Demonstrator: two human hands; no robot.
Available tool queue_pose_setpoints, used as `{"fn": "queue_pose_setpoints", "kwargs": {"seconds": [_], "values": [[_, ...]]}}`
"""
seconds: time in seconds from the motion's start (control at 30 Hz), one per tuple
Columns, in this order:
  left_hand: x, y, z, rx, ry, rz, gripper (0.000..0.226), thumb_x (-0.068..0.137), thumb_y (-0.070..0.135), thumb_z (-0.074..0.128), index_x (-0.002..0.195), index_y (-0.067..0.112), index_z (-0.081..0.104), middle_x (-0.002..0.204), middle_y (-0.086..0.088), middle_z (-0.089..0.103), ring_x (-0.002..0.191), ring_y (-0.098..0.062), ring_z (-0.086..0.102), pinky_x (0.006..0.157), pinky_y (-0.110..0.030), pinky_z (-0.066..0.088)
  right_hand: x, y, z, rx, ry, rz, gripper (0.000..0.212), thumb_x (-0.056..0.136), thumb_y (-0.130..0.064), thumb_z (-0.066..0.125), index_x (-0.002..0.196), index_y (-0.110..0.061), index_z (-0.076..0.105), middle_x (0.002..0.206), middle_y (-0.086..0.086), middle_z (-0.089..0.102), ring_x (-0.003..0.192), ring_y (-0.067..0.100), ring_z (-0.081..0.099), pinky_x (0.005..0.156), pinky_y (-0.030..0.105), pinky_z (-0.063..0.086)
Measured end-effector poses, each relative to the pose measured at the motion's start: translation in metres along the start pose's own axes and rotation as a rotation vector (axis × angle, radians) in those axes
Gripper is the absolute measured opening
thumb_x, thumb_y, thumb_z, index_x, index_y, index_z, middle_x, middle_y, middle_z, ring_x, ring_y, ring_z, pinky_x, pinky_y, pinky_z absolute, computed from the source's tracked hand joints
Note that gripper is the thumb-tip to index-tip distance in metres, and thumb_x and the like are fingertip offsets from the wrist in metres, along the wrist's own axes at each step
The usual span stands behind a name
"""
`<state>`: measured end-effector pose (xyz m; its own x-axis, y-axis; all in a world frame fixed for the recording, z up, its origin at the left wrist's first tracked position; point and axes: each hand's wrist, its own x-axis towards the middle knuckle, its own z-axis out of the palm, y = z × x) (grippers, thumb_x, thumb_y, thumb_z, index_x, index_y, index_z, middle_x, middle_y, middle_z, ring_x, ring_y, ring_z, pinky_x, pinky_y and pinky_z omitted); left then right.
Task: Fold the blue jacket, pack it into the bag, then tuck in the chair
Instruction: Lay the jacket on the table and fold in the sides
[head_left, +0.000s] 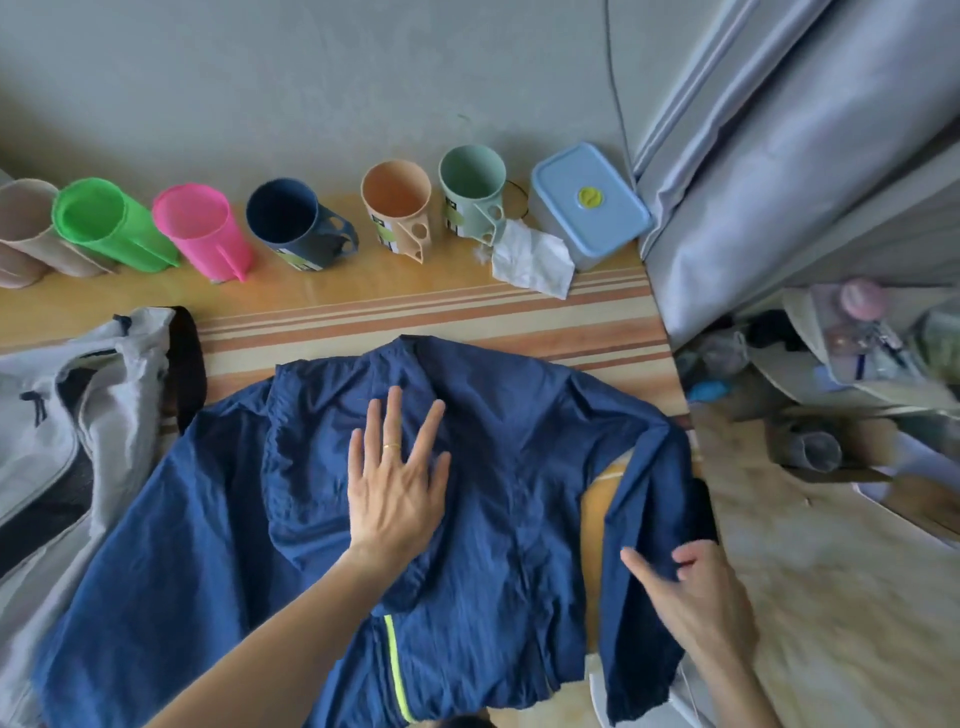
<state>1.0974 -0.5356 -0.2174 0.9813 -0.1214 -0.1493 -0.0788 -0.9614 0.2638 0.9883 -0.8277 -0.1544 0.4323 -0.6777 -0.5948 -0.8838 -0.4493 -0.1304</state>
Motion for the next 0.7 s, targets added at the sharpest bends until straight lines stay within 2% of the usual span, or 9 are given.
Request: {"fn": "queue_pose_setpoints", "kwargs": {"seconds": [0.07,0.13,0.2,0.27,0.37,0.43,0.5,0.6,0.7], "values": [[0.001,0.004,0.006,0.018,-0.118,0.041,0.061,0.103,0.055,0.03,0.159,0.043,0.01,0.171,-0.006,-0.003,0.157,-0.031,-0.002,0.125,-0.053,0.012,-0.007,0.027,0.015,-0.028,-0.067,0.131,0.074,0.066,-0.073,0.074,0.111,-0.016,0.055,0.116,0.009,0.058,0.108,0.034,0.061,0.079,0.039,0.046],[0.003,0.003,0.014,0.049,-0.255,-0.001,0.062,0.103,0.058,0.022,0.158,0.046,-0.002,0.17,-0.003,-0.013,0.156,-0.03,-0.01,0.125,-0.054,0.009,-0.014,0.042,0.027,0.015,-0.049,0.175,0.069,0.068,-0.062,0.08,0.109,-0.014,0.053,0.119,0.013,0.052,0.112,0.036,0.058,0.086,0.044,0.046],[0.005,0.003,0.018,0.085,-0.306,-0.008,0.064,0.102,0.059,0.019,0.156,0.047,-0.012,0.168,-0.002,-0.021,0.155,-0.031,-0.016,0.125,-0.054,0.004,-0.016,0.052,0.034,0.056,-0.003,0.161,0.059,0.071,-0.05,0.083,0.105,-0.013,0.052,0.114,0.012,0.048,0.101,0.035,0.056,0.085,0.045,0.046],[0.007,0.006,0.015,0.096,-0.327,-0.008,0.064,0.102,0.06,0.019,0.156,0.047,-0.013,0.168,-0.003,-0.023,0.155,-0.031,-0.018,0.125,-0.054,0.002,-0.017,0.058,0.038,0.106,0.06,0.147,0.052,0.075,-0.044,0.083,0.105,-0.013,0.054,0.114,0.015,0.053,0.094,0.034,0.054,0.081,0.043,0.046],[0.005,0.009,0.007,0.073,-0.342,-0.016,0.064,0.101,0.061,0.02,0.157,0.047,-0.006,0.168,-0.004,-0.022,0.155,-0.031,-0.016,0.126,-0.051,0.003,-0.018,0.066,0.041,0.213,0.132,0.169,0.057,0.077,-0.037,0.083,0.114,-0.007,0.053,0.121,0.018,0.055,0.115,0.041,0.054,0.079,0.042,0.042],[0.002,0.01,0.002,0.065,-0.302,0.005,0.064,0.101,0.061,0.023,0.158,0.046,-0.002,0.168,-0.006,-0.02,0.156,-0.032,-0.013,0.126,-0.05,0.005,-0.017,0.073,0.046,0.282,0.136,0.217,0.062,0.076,-0.037,0.085,0.116,-0.001,0.054,0.12,0.019,0.058,0.118,0.042,0.054,0.08,0.042,0.043],[-0.005,0.011,-0.003,0.056,-0.277,0.034,0.064,0.101,0.061,0.025,0.159,0.046,0.001,0.168,-0.007,-0.02,0.156,-0.032,-0.011,0.126,-0.049,0.006,-0.016,0.08,0.048,0.339,0.107,0.227,0.06,0.075,-0.037,0.086,0.111,0.003,0.058,0.109,0.021,0.066,0.107,0.042,0.061,0.081,0.04,0.05],[-0.017,0.014,-0.008,0.017,-0.257,0.07,0.062,0.102,0.059,0.03,0.159,0.044,0.011,0.17,-0.009,-0.013,0.156,-0.033,-0.006,0.126,-0.048,0.008,-0.016,0.085,0.046,0.363,0.053,0.211,0.042,0.073,-0.025,0.085,0.102,-0.006,0.062,0.088,0.012,0.074,0.089,0.038,0.069,0.085,0.05,0.057],[-0.03,0.026,-0.019,-0.12,-0.156,0.154,0.056,0.102,0.053,0.041,0.154,0.034,0.035,0.166,-0.013,0.021,0.153,-0.033,0.018,0.123,-0.049,0.024,-0.025,0.077,0.026,0.501,-0.071,0.19,0.022,0.075,-0.018,0.083,0.094,-0.012,0.074,0.082,0.002,0.079,0.085,0.031,0.073,0.085,0.049,0.059]]}}
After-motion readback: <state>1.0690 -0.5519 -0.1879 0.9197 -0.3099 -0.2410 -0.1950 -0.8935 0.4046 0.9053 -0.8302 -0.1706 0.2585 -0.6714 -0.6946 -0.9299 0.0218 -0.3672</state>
